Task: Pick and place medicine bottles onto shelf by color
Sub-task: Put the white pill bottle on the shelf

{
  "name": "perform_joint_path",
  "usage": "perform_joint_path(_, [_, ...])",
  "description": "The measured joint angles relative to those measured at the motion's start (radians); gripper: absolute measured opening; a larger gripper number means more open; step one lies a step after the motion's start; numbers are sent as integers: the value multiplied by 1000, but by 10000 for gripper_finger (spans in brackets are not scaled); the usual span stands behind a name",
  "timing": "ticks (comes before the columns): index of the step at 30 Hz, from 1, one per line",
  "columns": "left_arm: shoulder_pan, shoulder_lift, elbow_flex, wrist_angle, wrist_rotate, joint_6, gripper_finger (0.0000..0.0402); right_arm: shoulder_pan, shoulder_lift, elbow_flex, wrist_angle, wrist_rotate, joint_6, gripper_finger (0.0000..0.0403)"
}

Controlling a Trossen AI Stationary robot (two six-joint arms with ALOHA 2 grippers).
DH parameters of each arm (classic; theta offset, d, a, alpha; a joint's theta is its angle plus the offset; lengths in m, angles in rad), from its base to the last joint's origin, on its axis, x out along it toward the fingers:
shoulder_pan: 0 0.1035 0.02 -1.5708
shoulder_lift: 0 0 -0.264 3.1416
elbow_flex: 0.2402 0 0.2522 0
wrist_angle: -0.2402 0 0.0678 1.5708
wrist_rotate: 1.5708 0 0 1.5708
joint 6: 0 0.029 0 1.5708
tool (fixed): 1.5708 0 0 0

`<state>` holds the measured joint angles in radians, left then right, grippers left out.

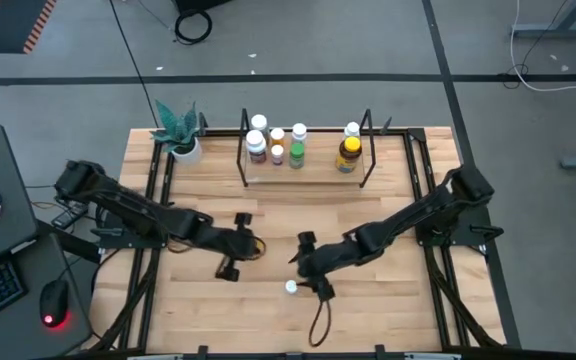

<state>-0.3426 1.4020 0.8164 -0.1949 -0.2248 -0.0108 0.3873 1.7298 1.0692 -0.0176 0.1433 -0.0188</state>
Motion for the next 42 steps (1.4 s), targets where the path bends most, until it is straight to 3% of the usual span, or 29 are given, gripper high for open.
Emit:
perform_joint_path(10, [-4,-266,-172,86,-55,-26,19,18,138,307,-371,-56,-37,297])
perform_joint_path(20, [-15,-501,-298,52,-94,-37,10,-6,237,508,-477,-127,-78,297])
perform_joint_path(25, [-38,-595,-349,43,-130,-65,17,-10,255,554,-483,-137,-113,297])
perform_joint_path(27, [-40,-601,-354,111,-149,-69,18,-12,249,548,-516,-138,-122,297])
perform_joint_path(29, [-47,-645,-376,48,-157,-95,17,-18,255,550,-482,-138,-147,297])
perform_joint_path(42, [-44,-623,-370,93,-168,-120,14,-30,247,547,-516,-99,-159,297])
